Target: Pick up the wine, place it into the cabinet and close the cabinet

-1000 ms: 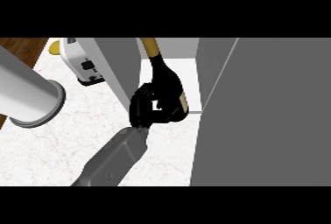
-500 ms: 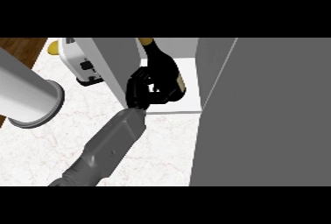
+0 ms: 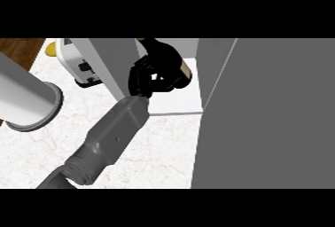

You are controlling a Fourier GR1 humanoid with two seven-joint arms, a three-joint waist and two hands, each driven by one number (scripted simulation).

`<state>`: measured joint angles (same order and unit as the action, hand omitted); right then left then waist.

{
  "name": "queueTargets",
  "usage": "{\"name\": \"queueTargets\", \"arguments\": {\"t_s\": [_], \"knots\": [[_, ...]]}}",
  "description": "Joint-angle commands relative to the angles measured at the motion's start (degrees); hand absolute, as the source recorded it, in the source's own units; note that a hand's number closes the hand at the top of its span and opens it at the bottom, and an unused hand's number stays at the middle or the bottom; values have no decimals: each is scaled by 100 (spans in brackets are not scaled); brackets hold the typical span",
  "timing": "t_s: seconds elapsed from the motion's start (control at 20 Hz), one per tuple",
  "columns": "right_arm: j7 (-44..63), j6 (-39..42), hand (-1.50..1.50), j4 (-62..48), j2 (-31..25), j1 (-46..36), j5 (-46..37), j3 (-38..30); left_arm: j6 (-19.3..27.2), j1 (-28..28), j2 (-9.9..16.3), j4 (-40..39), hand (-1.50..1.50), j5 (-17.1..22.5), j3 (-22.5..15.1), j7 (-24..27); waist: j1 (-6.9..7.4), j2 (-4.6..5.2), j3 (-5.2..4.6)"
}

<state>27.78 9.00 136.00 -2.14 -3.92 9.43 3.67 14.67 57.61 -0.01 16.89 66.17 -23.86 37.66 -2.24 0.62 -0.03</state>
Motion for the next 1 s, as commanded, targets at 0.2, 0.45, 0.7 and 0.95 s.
{"name": "queueTargets", "arguments": {"t_s": [0.2,0.45,0.7,0.95], "knots": [[-400,196,-150,-203,34,105,-75,194,101,228,1,-330,150,188,-49,-168,-187,51,0],[-206,124,-150,-304,32,-317,-1,198,225,418,1,-377,150,458,53,-119,-325,105,-5],[-207,71,-150,-224,133,-229,-150,423,160,-188,1,-74,150,581,-386,184,-435,97,-8],[-366,217,-150,-454,49,-147,119,165,414,-54,1,119,150,700,-699,-44,-495,103,-3]]}}
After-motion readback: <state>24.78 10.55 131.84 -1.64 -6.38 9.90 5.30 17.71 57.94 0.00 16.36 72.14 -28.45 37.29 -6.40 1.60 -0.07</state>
